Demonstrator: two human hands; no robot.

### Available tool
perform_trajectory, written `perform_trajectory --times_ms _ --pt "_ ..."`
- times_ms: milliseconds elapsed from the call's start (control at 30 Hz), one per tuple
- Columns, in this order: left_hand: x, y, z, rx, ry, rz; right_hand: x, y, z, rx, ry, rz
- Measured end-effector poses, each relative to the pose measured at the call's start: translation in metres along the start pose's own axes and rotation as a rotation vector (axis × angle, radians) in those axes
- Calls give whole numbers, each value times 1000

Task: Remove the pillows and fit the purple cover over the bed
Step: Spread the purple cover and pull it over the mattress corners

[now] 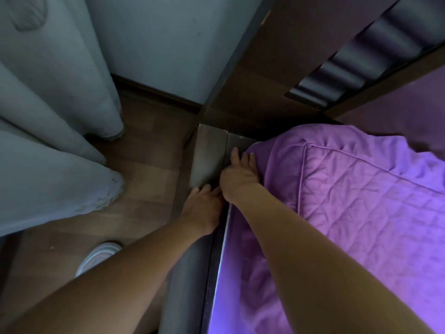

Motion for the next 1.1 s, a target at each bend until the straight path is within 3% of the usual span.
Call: perform_trajectory --times_ms 133,267,333,500,667,833,1000,1100 --pt "4 18 30 46 245 14 -2 42 14 -235 -148 98" --pt "-5 44 87 -127 638 4 -2 108 5 -765 -446 73" --pt "-19 47 116 -233 737 -93 -5 136 -19 -887 -579 12" --pt "-84 42 167 -296 554 -66 -28 172 -76 -784 -665 -291" --pt "-110 33 173 -283 314 164 -28 177 -97 -664 -729 -330" --pt "-122 30 174 -300 255 240 -23 179 -101 -582 -791 -398" --pt "-116 30 184 -499 95 224 -25 175 -92 -798 -741 -394" --pt "-104 27 187 -518 134 286 -22 168 -81 -905 -729 -312"
Point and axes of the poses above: each hand's wrist, its own y-axis away from the middle knuckle, its own z-axis out of the back of the hand, x = y × z, the point moved 1 cm from there along -y, towards the middle knuckle, and after that the axes turned 13 degrees about x, right-handed, at the moved point
